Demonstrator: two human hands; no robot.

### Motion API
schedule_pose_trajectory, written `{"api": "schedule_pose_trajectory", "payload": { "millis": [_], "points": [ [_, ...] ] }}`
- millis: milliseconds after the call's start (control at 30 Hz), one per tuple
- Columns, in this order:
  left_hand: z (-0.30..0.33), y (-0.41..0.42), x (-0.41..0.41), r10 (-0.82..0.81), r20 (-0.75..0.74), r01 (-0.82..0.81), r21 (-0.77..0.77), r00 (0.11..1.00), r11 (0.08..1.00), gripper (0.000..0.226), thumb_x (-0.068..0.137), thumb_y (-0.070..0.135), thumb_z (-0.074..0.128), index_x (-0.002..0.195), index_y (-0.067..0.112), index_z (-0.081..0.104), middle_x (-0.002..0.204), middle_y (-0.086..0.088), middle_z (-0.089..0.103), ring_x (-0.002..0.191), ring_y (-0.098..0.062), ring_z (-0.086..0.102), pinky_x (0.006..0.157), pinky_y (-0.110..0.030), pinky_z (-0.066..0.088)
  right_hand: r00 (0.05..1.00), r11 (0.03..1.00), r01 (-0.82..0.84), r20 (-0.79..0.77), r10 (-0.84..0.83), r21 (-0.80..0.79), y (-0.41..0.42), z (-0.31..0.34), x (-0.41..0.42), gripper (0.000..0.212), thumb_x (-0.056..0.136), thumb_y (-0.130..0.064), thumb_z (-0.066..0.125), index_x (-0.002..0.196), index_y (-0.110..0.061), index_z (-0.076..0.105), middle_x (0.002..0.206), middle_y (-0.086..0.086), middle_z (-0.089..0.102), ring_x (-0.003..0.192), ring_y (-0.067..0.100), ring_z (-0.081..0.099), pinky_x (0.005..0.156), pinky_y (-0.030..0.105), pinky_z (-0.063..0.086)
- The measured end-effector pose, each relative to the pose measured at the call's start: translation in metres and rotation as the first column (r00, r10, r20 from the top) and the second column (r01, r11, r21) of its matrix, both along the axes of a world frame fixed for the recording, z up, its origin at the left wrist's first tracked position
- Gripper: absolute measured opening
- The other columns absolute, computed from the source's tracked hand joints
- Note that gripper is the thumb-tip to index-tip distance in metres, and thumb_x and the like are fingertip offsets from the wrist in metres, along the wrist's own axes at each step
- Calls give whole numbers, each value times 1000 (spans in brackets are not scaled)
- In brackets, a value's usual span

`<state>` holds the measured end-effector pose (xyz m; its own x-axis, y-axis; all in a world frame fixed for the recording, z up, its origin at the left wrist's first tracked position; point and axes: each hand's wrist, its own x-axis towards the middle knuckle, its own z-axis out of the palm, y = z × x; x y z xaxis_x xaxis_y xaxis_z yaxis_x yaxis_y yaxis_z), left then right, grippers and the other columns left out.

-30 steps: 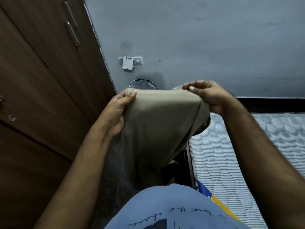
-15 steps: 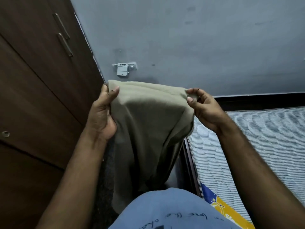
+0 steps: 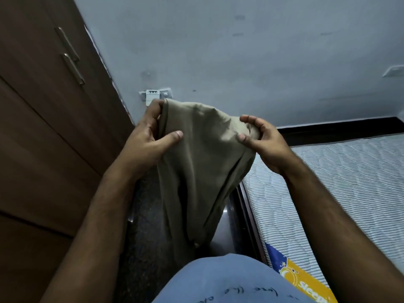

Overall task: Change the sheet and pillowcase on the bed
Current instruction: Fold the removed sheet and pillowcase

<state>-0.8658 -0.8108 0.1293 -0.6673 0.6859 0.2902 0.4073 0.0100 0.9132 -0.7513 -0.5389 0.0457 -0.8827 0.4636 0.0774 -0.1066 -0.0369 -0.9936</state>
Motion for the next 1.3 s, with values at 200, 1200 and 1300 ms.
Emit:
{"api": "schedule_pose_trajectory", "payload": {
  "millis": [200, 1200, 1300],
  "points": [
    [-5, 11, -43, 43, -200, -70, -130, 979, 989, 63, 85, 22, 76, 140, 14, 46, 137, -3, 61, 127, -18, 57, 108, -52, 46, 985, 916, -1, 159, -68, 400, 18, 60, 49, 46, 75, -18, 86, 119, -12, 70, 110, 0, 75, 101, 7, 68, 93, 29, 53],
    [32, 206, 18, -593, 209, 338, 656, 778, 675, 34, 87, -13, 61, 111, 11, 56, 105, -10, 62, 98, -19, 57, 97, -35, 44, 585, 261, 525, -120, -802, 810, 27, 129, 183, 25, 105, -36, 48, 96, -13, 56, 78, -2, 57, 70, 7, 49, 61, 21, 36],
    [32, 197, 2, -703, 195, 422, 680, 684, 600, 37, 88, -15, 55, 116, 9, 53, 106, -8, 63, 101, -20, 58, 102, -38, 42, 669, 472, 621, -109, -735, 625, 8, 124, 178, 32, 107, -32, 47, 98, -2, 54, 79, 4, 51, 72, 11, 45, 63, 26, 36]
  ]
}}
